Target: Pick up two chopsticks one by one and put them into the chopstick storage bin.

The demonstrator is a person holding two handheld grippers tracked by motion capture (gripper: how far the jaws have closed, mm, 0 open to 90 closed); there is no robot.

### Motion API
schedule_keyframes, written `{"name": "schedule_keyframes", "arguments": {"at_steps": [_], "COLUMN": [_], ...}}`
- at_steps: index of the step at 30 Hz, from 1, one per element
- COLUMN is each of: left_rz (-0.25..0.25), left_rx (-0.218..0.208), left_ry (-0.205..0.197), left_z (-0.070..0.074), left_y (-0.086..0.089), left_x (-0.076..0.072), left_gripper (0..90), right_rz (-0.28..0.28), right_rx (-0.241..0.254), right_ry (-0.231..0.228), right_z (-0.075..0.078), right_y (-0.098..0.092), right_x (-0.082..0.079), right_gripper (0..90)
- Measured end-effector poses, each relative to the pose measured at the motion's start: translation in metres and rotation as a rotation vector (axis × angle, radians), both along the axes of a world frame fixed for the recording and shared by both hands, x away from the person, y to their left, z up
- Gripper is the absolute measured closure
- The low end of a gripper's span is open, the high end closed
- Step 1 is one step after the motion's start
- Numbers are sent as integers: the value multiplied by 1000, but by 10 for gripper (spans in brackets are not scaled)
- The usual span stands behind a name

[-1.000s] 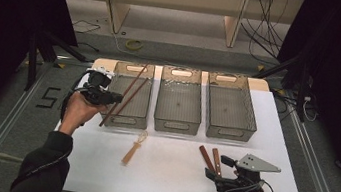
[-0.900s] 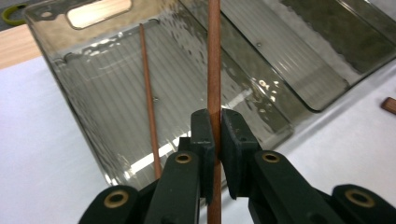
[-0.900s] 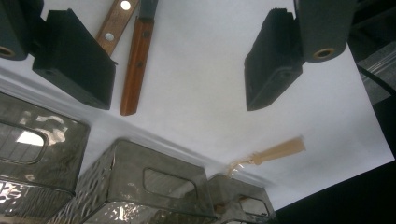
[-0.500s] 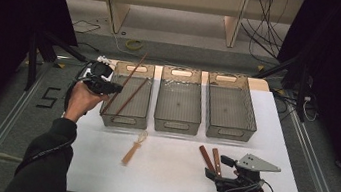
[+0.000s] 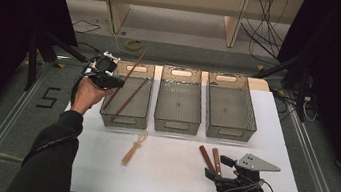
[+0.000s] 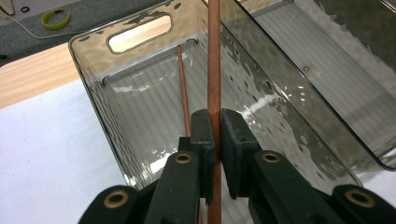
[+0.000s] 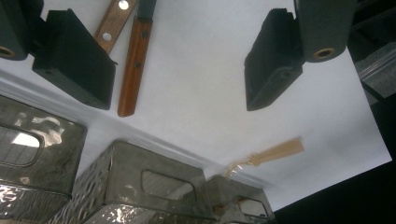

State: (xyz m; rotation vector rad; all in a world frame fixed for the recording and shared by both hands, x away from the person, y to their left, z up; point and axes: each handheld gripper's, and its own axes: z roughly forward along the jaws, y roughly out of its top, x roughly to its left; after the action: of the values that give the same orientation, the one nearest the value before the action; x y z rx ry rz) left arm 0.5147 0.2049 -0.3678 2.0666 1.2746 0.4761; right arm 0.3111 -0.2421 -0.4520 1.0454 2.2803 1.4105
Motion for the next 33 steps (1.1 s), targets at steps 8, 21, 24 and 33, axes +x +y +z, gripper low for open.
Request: {"name": "schedule_keyframes", "arguments": {"at_steps": [8,21,24,33], "left_rz": [7,20,23,30], "left_rx": [-9,-22,-25,-33], "left_ry": [5,10,11,21], "left_z": [-6,-20,-24,-32], "left_y": [0,3,5,7], "left_x": [5,6,6,6], "left_gripper": [832,832,832,832], "right_rz": [3,7,6,6], "right_rx": [1,1,0,0], "right_ry": [0,1,1,0], "right_z": [0,0,0,0], "right_y": [0,1,0,1], "right_x": [0,0,0,0], "right_gripper": [255,255,255,255]}}
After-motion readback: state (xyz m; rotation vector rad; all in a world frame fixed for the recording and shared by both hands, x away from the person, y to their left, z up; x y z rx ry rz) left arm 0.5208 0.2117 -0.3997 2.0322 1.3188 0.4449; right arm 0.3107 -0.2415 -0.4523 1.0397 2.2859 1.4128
